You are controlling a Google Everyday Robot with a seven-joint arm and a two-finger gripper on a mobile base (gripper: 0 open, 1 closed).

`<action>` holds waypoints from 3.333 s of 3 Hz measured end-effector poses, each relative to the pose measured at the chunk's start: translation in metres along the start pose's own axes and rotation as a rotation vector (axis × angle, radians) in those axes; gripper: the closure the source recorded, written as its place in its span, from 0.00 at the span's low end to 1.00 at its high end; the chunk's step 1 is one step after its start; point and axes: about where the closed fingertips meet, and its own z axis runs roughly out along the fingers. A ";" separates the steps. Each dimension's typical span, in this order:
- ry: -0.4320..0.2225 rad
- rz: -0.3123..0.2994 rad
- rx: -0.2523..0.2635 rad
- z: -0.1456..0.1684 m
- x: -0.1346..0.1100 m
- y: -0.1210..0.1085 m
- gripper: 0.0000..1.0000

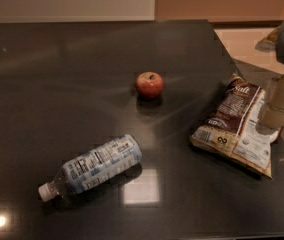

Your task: Move brown chip bag near apple

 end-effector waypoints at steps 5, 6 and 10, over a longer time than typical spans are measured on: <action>0.032 -0.316 -0.164 0.069 0.032 -0.059 0.00; 0.037 -0.411 -0.202 0.088 0.041 -0.063 0.00; 0.065 -0.557 -0.288 0.119 0.039 -0.059 0.65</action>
Offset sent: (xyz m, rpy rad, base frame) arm 0.0241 -0.0093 -0.0100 -0.0368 0.0700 0.1087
